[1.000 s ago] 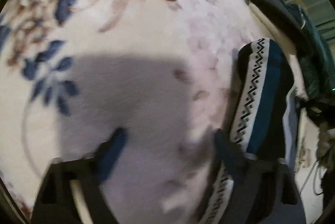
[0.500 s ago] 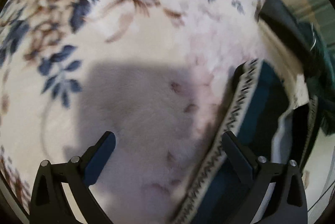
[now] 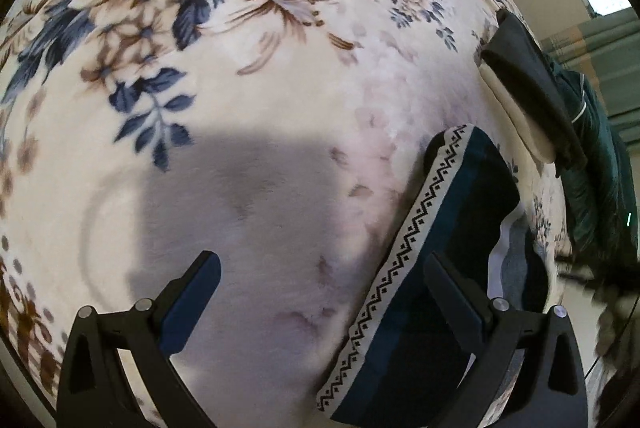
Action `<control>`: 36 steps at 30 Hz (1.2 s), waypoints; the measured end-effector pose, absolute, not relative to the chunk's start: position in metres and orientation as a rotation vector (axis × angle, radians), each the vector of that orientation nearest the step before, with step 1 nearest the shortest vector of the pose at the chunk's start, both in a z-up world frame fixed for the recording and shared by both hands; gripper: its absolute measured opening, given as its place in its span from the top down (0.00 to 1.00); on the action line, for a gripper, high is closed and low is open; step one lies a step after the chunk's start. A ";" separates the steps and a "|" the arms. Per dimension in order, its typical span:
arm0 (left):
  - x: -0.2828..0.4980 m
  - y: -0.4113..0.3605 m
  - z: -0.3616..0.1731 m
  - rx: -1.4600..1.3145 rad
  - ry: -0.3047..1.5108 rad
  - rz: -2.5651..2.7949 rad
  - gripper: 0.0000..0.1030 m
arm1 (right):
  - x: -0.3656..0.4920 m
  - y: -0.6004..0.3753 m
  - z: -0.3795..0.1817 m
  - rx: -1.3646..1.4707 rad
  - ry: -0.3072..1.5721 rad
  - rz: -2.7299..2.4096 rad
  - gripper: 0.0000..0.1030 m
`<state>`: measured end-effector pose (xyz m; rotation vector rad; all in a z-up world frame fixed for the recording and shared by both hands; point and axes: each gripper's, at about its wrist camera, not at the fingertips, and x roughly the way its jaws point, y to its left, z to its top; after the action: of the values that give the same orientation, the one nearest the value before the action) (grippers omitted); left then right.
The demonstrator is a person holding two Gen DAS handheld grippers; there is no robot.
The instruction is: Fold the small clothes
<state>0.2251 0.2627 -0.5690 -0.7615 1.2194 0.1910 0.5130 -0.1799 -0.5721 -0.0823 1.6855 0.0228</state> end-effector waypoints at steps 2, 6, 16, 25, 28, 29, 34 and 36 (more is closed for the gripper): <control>0.225 0.263 -0.570 -0.775 1.224 0.193 0.00 | 0.501 -0.226 -0.578 0.103 1.715 0.000 0.42; 0.228 0.261 -0.570 -0.766 1.241 0.178 0.00 | 0.453 -0.272 -0.596 0.441 1.807 0.124 0.42; 0.241 0.240 -0.555 -0.666 1.256 0.133 0.00 | 0.344 -0.258 -0.607 0.557 1.745 0.225 0.86; 0.240 0.232 -0.551 -0.643 1.268 0.120 0.00 | 0.290 -0.283 -0.599 0.550 1.821 0.132 0.82; 0.244 0.230 -0.546 -0.638 1.251 0.114 0.00 | 0.310 -0.287 -0.601 0.545 1.819 0.111 0.76; 0.248 0.230 -0.545 -0.646 1.244 0.110 0.00 | 0.317 -0.289 -0.596 0.540 1.787 0.106 0.71; 0.290 0.224 -0.551 -0.650 1.216 0.054 0.00 | 0.386 -0.298 -0.590 0.646 1.582 0.161 0.40; 0.308 0.221 -0.557 -0.654 1.219 0.025 0.00 | 0.414 -0.290 -0.607 0.689 1.585 0.203 0.40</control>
<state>0.3077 0.2214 -0.5573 -0.6541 1.2186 0.0246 0.4138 -0.2902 -0.6073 0.6895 1.5848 0.2030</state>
